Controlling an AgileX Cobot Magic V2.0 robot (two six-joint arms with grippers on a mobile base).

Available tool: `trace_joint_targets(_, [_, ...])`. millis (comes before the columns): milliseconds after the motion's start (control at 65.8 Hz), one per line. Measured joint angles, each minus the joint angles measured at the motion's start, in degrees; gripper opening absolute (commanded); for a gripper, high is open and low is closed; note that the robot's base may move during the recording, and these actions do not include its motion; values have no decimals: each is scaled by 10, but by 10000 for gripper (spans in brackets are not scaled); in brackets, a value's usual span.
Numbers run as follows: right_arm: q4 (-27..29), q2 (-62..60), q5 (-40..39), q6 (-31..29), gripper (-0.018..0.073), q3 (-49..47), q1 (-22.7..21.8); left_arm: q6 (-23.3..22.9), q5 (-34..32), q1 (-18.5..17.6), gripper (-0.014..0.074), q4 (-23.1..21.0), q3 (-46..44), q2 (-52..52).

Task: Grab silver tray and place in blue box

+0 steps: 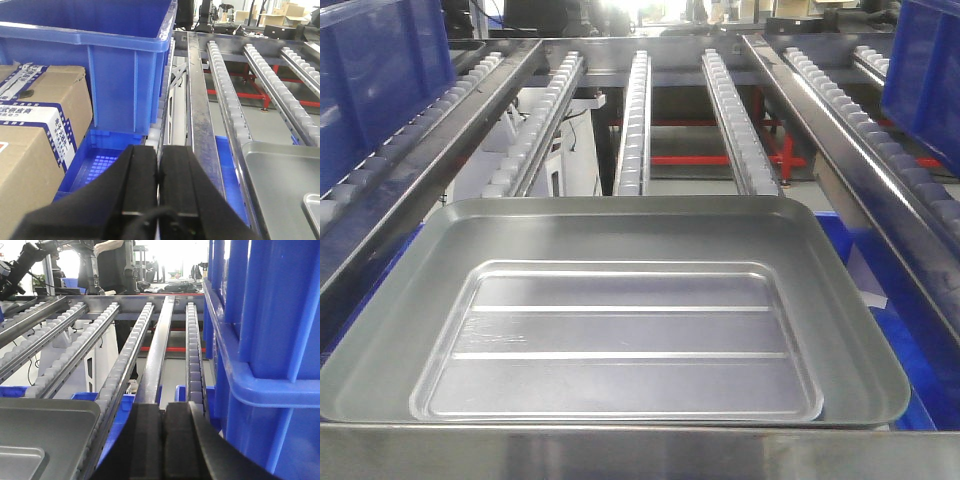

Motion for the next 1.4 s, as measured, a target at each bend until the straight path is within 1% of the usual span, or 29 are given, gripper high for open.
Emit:
trace_joint_targets(395, [0, 0, 0, 0, 57, 0, 0, 0, 0, 0, -8, 0, 0, 0])
trace_joint_targets(471, [0, 0, 11, 0, 57, 0, 0, 0, -8, 0, -8, 0, 0, 0])
trace_joint_targets(516, [0, 0, 36, 0, 57, -7, 0, 0, -9, 0, -8, -3, -1, 0])
trace_joint_targets(577, [0, 0, 76, 0, 57, -27, 0, 0, 17, 0, -8, -5, -21, 0])
trace_joint_targets(684, [0, 27, 160, 0, 57, -77, 0, 0, 93, 0, -8, -7, -95, 22])
trace_joint_targets(775, [11, 83, 223, 0, 57, -122, 0, 0, 182, 0, -8, -14, -163, 76])
trace_joint_targets(881, [41, 180, 299, 0, 57, -195, 0, 0, 276, 0, -8, -39, -232, 176])
trace_joint_targets(957, [52, 251, 346, 0, 57, -248, 0, 0, 327, 0, -8, -53, -271, 243])
trace_joint_targets(1048, [61, 346, 402, 0, 57, -294, 0, 0, 377, 0, -8, -60, -306, 326])
trace_joint_targets(1109, [67, 405, 427, 0, 57, -312, 0, 0, 386, 0, -8, -65, -315, 379])
trace_joint_targets(1230, [89, 485, 440, 0, 57, -323, 0, 0, 382, 0, -8, -87, -319, 451])
trace_joint_targets(1322, [113, 525, 443, 0, 57, -323, 0, 0, 378, 0, -8, -116, -319, 502])
trace_joint_targets(1398, [131, 551, 439, 0, 57, -323, 0, 0, 357, 0, -8, -150, -319, 540])
